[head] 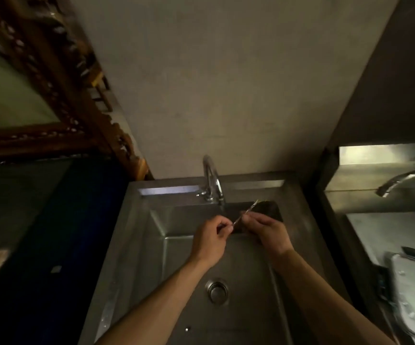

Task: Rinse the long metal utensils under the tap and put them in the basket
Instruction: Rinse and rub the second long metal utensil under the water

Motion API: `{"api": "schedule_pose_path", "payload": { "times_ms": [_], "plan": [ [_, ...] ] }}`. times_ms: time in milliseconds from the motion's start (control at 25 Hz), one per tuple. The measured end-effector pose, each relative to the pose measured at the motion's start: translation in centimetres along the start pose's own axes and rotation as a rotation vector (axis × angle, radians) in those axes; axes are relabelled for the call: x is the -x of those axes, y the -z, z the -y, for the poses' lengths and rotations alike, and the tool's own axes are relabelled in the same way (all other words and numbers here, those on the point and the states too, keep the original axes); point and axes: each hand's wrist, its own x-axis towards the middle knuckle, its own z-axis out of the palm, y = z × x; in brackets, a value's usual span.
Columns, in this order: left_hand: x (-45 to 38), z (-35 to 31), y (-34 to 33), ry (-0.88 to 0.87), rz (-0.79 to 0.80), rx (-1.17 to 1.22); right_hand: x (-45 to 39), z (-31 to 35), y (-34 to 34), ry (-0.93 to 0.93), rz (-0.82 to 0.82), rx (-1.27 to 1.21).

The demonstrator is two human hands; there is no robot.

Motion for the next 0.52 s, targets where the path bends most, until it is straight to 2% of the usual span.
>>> {"api": "schedule_pose_path", "payload": {
  "times_ms": [200, 520],
  "plan": [
    [1.7, 5.8, 1.7, 0.012, -0.047, 0.078, -1.3, -3.7, -4.7, -0.058, -0.007, -0.076],
    [0.4, 10.5, 0.1, 0.042, 0.01, 0.069, -3.6, -7.7, -5.4, -0.114, -0.103, -0.121]
  ]
}}
